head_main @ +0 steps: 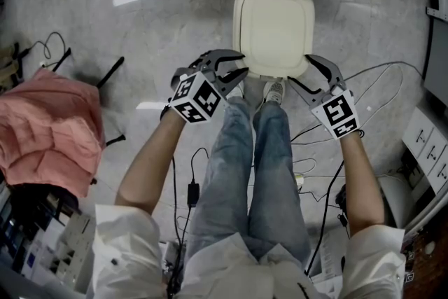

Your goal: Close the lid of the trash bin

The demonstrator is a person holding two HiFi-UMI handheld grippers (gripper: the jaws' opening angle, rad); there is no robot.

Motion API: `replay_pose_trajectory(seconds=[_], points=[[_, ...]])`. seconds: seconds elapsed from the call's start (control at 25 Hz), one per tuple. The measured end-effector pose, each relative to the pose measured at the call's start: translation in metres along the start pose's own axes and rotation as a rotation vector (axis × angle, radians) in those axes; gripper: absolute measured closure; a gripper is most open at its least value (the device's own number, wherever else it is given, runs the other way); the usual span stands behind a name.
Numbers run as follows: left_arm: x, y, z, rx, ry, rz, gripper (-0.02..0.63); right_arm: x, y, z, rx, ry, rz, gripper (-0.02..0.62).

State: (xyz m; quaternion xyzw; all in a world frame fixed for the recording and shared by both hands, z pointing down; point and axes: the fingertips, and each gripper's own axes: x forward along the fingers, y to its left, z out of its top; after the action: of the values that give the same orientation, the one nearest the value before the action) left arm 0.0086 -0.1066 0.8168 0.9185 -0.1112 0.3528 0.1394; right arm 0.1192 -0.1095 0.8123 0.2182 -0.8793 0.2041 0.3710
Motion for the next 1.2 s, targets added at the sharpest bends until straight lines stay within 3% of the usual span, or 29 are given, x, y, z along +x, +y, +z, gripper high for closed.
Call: replay_pose_trajectory(seconds=[0.4,1.2], points=[[0.008,0.001,-0.006,-0.01,0.032,0.004,0.515,0.008,-0.003,-0.003,0.038,-0.002,-0.023,0.38],[0.024,0.0,-0.012,0.016,0.092,0.037,0.555,0.02,-0.009,-0.016,0.043,0.068,-0.079,0.46]])
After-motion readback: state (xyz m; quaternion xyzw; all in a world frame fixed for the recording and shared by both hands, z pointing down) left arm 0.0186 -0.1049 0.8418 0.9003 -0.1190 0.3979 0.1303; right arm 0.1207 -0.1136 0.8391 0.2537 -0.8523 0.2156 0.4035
